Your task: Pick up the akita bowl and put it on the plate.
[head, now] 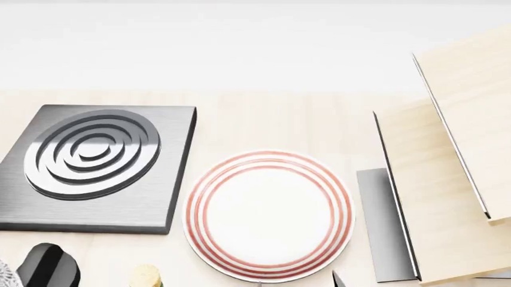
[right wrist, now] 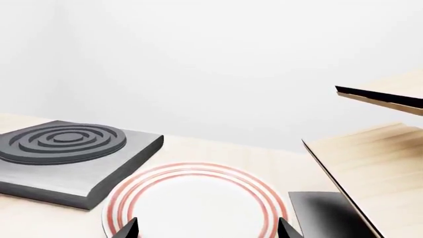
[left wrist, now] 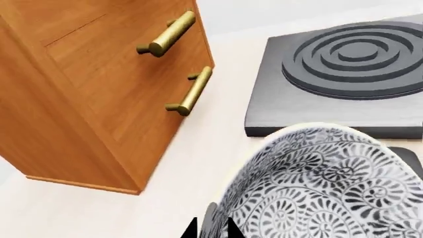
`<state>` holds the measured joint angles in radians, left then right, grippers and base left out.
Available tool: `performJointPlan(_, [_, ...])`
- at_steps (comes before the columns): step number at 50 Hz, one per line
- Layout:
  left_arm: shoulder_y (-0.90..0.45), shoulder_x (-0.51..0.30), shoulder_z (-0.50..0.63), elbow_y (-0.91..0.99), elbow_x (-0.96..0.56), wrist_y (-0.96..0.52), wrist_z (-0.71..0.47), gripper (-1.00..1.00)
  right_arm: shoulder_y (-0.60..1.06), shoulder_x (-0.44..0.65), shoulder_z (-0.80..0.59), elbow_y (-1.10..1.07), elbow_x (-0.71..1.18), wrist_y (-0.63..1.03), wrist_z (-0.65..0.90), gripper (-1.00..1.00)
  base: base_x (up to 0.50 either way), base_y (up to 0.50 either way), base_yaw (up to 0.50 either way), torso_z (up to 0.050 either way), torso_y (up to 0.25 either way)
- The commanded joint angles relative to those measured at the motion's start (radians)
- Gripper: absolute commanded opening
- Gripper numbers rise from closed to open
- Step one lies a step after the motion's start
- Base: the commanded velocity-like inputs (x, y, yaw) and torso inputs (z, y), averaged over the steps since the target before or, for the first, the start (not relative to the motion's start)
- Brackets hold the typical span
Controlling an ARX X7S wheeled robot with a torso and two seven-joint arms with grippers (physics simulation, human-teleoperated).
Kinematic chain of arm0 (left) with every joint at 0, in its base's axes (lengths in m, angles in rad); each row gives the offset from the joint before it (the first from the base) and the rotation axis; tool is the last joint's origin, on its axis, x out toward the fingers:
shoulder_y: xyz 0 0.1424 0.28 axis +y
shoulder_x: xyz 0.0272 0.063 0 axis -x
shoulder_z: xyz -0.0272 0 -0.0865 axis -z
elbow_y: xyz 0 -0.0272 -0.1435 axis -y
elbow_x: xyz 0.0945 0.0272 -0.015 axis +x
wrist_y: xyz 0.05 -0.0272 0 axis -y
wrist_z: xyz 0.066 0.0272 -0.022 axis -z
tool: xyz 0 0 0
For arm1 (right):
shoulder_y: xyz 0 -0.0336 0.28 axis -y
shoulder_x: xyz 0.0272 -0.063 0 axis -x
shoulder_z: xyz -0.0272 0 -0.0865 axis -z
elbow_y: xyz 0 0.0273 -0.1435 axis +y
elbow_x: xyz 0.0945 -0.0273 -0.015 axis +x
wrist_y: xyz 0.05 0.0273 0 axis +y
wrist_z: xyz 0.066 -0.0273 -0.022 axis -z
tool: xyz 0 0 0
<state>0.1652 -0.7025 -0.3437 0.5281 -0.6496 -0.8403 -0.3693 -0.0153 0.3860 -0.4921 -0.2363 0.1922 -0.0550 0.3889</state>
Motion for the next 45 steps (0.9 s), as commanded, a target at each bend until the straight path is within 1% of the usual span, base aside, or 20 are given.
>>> performJointPlan(1, [-0.034,0.028,-0.080,0.043,0.058,0.010,-0.025,-1.00,0.001,0.002,-0.002,-0.001,0.001,0.000,0.001,1.00,0.00,0.00,0.00,0.000,0.000])
performJointPlan(10, [-0.077,0.048,-0.102,0.082,0.044,0.045,-0.036,-1.00,0.003,0.003,-0.003,0.003,0.004,-0.003,0.001,1.00,0.00,0.00,0.00,0.000,0.000])
performJointPlan(13, [-0.101,0.057,-0.115,0.087,0.019,0.037,-0.042,-1.00,0.004,0.003,-0.003,0.006,0.006,-0.003,0.001,1.00,0.00,0.00,0.00,0.000,0.000])
performJointPlan(14, [-0.115,0.052,-0.107,0.093,0.017,0.027,-0.049,-1.00,0.005,0.003,-0.003,0.008,0.009,-0.005,-0.001,1.00,0.00,0.00,0.00,0.000,0.000])
performJointPlan(15, [-0.122,0.057,-0.104,0.098,0.035,0.049,-0.059,-1.00,0.005,0.003,-0.003,0.009,0.008,-0.006,-0.001,1.00,0.00,0.00,0.00,0.000,0.000])
performJointPlan(16, [-0.137,0.054,-0.111,0.103,0.005,0.025,-0.056,-1.00,0.005,0.002,-0.003,0.011,0.008,-0.007,0.000,1.00,0.00,0.00,0.00,0.000,0.000])
performJointPlan(21, [-0.166,0.053,-0.100,0.114,0.005,0.031,-0.065,-1.00,0.004,0.003,-0.004,0.015,0.010,-0.012,-0.002,1.00,0.00,0.00,0.00,0.000,0.000])
performJointPlan(22, [-0.168,0.061,-0.111,0.121,-0.004,0.050,-0.053,-1.00,0.004,0.003,-0.005,0.014,0.010,-0.012,-0.002,1.00,0.00,0.00,0.00,0.000,0.000])
performJointPlan(31, [-0.225,0.059,-0.102,0.144,-0.032,0.024,-0.078,-1.00,0.002,0.005,-0.005,0.015,0.013,-0.015,0.000,1.00,0.00,0.00,0.00,0.000,0.000])
performJointPlan(37, [-0.276,0.051,-0.060,0.139,-0.031,0.011,-0.089,-1.00,0.001,0.006,-0.004,0.016,0.016,-0.019,0.000,1.00,0.00,0.00,0.00,0.000,0.000])
performJointPlan(43, [-0.361,0.034,-0.034,0.126,-0.051,-0.030,-0.114,-1.00,0.001,0.007,-0.003,0.018,0.019,-0.021,0.001,1.00,0.00,0.00,0.00,0.000,0.000])
performJointPlan(45, [-0.392,0.023,-0.018,0.110,-0.064,-0.045,-0.106,-1.00,0.000,0.007,-0.004,0.018,0.019,-0.022,0.001,1.00,0.00,0.00,0.00,0.000,0.000])
